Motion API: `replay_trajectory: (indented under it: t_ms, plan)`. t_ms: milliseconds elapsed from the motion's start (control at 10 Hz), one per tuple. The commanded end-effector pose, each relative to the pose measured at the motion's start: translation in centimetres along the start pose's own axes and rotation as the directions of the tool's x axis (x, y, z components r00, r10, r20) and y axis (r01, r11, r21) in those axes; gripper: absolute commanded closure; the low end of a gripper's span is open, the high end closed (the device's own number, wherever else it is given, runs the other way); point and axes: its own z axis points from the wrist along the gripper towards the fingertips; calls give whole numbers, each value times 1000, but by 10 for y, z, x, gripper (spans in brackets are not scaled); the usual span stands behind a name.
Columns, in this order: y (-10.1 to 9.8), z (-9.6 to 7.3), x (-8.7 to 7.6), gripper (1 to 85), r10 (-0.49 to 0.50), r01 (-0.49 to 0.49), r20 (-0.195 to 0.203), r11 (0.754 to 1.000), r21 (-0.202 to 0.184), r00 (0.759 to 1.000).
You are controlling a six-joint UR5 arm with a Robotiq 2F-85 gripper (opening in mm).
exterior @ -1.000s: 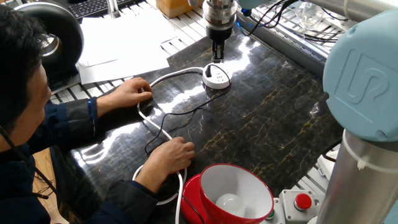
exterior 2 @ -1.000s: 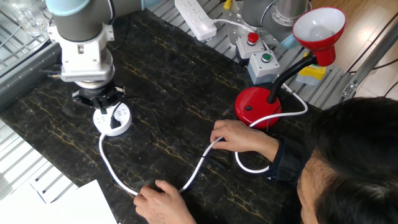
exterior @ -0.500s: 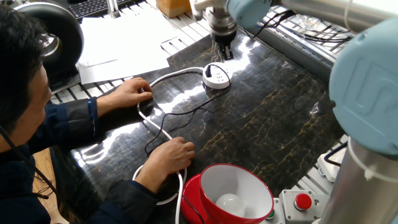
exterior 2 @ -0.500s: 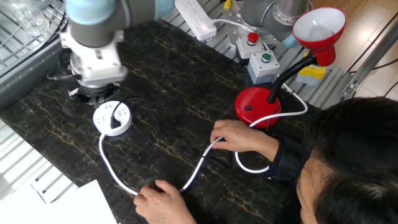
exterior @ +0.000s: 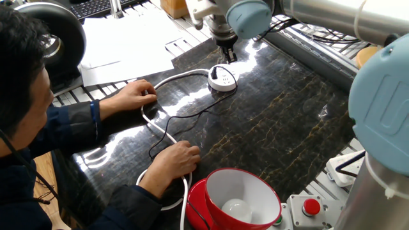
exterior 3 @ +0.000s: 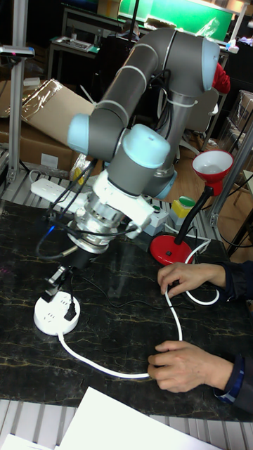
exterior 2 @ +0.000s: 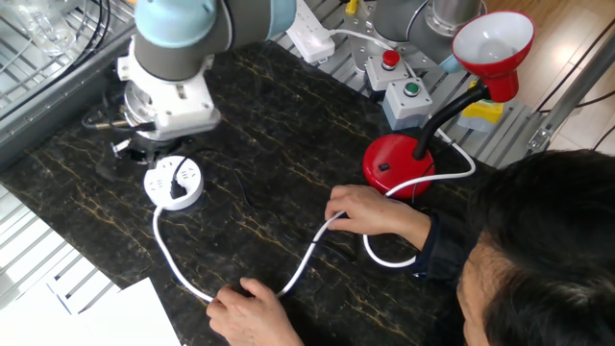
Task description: Plug in the power cord of the desk lamp, turn on the socket, and light up the desk lamp
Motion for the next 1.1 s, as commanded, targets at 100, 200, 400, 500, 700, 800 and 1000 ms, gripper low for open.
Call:
replay_trajectory:
  t_ms: [100,200,400,500,700,800,1000]
  plan:
    - [-33,-21,-20,847,202,-195,189,979,-55,961]
    - [-24,-36,-20,847,319,-290,208,943,-161,924]
    - [-16,-44,-11,847,378,-328,239,918,-225,894]
    - [-8,-43,-15,847,429,-357,269,891,-279,862]
    - [2,-33,-17,847,463,-369,299,872,-322,834]
    - [5,-27,-16,847,466,-370,308,872,-322,830]
    - [12,-14,-18,847,476,-369,331,866,-337,815]
